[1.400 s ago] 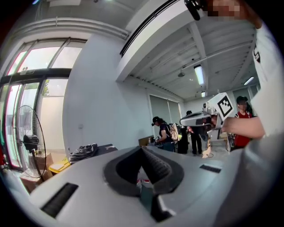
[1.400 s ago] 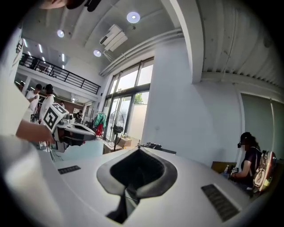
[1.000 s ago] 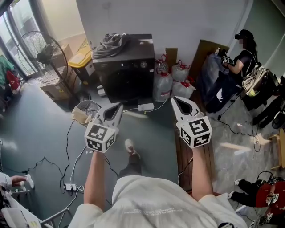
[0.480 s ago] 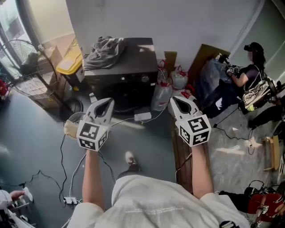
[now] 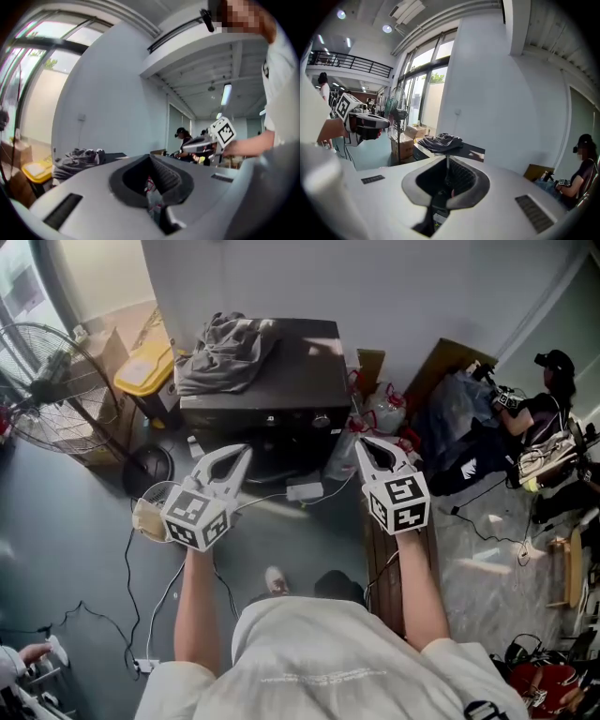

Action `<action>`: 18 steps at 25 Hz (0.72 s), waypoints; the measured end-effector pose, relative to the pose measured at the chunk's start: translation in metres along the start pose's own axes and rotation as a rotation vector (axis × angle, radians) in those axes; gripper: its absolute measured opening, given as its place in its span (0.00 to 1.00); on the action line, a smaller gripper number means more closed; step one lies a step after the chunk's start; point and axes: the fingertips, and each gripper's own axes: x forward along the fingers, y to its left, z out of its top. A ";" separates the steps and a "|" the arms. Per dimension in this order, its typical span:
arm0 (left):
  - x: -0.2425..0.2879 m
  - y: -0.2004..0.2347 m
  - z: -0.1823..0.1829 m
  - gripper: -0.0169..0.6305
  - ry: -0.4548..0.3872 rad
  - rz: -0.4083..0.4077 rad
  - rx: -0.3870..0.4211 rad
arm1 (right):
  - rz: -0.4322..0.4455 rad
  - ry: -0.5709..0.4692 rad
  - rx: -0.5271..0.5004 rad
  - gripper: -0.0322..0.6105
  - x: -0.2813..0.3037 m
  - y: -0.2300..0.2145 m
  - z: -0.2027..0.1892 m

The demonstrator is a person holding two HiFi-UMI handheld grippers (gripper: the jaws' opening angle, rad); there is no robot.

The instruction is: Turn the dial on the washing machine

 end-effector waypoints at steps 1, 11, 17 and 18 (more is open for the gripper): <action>0.003 0.002 -0.001 0.05 -0.015 -0.017 -0.047 | 0.000 0.007 0.002 0.08 0.007 -0.003 -0.004; 0.056 0.032 -0.048 0.05 0.051 0.067 -0.166 | 0.078 0.118 -0.029 0.22 0.095 -0.029 -0.061; 0.081 0.052 -0.084 0.05 0.143 0.115 -0.216 | 0.182 0.190 -0.072 0.27 0.161 -0.034 -0.097; 0.084 0.057 -0.090 0.05 0.158 0.126 -0.224 | 0.203 0.204 -0.079 0.28 0.172 -0.032 -0.102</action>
